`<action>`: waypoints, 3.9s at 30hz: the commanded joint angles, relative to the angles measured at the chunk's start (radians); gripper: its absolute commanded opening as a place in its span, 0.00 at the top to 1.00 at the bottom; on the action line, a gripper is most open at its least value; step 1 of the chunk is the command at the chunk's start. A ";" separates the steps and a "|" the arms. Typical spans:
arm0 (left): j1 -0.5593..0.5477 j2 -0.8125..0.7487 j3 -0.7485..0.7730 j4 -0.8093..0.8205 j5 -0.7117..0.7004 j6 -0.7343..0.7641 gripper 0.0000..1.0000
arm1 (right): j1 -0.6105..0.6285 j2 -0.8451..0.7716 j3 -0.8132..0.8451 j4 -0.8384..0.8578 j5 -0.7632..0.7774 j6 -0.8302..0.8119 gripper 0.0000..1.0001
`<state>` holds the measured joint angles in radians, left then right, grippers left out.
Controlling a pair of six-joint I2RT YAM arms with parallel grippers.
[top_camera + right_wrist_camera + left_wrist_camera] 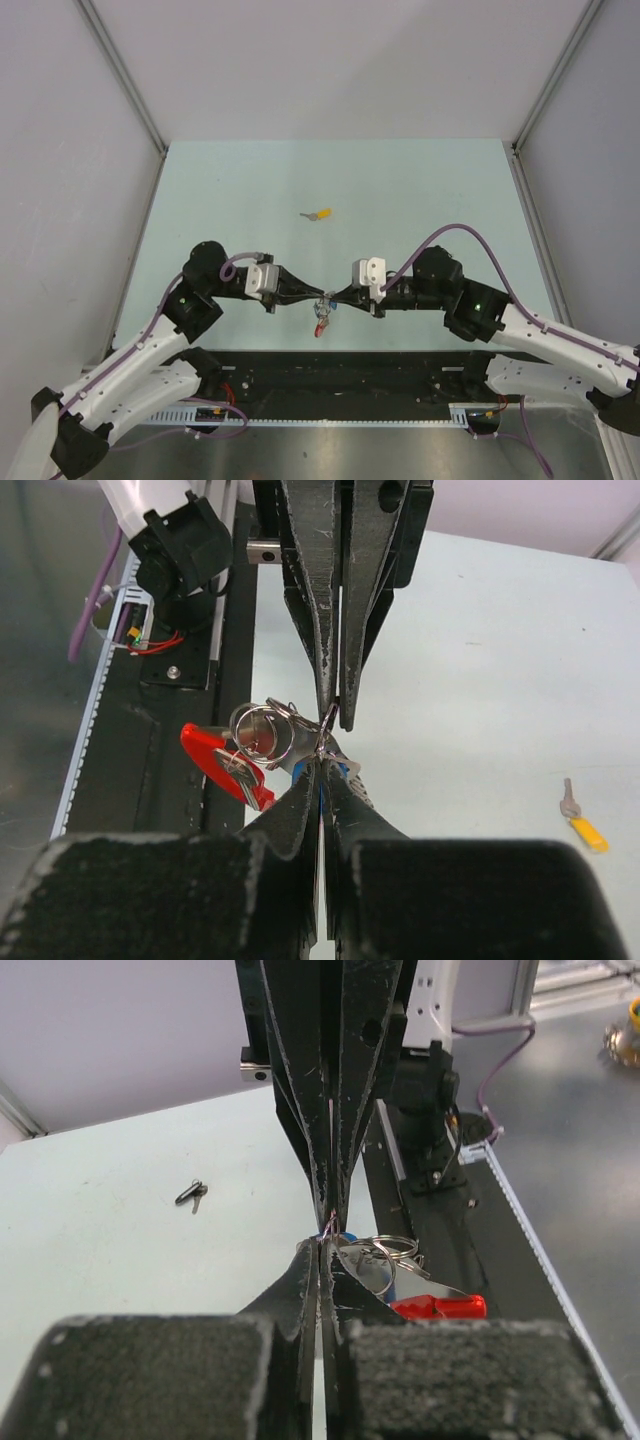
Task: Put the keys on the keyring
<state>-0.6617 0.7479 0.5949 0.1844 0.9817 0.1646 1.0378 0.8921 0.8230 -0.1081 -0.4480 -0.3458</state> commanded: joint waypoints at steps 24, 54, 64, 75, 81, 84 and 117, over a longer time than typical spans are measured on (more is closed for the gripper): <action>-0.004 0.033 0.140 -0.272 0.147 0.288 1.00 | 0.163 0.050 0.076 -0.018 0.219 -0.055 1.00; 0.014 -0.150 -0.147 0.364 -0.172 -0.158 1.00 | 0.064 0.050 0.091 -0.088 0.074 -0.018 1.00; 0.014 -0.200 -0.234 0.391 -0.285 -0.309 0.95 | 0.050 0.050 0.117 -0.088 0.144 -0.010 1.00; 0.014 -0.277 -0.162 0.033 -0.263 -0.168 0.69 | 0.051 0.160 0.231 -0.209 0.203 -0.013 1.00; 0.014 -0.190 -0.021 -0.221 -0.230 0.018 0.56 | 0.059 0.197 0.281 -0.278 0.229 0.001 1.00; 0.013 -0.150 0.014 -0.276 -0.224 0.012 0.53 | 0.064 0.211 0.291 -0.291 0.250 0.016 1.00; -0.067 0.065 0.080 -0.382 -0.337 0.075 0.67 | 0.082 0.297 0.291 -0.277 0.307 0.090 1.00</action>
<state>-0.7200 0.8143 0.6456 -0.2436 0.6453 0.2108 1.1110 1.1908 1.0630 -0.4301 -0.1432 -0.2726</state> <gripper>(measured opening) 0.349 0.008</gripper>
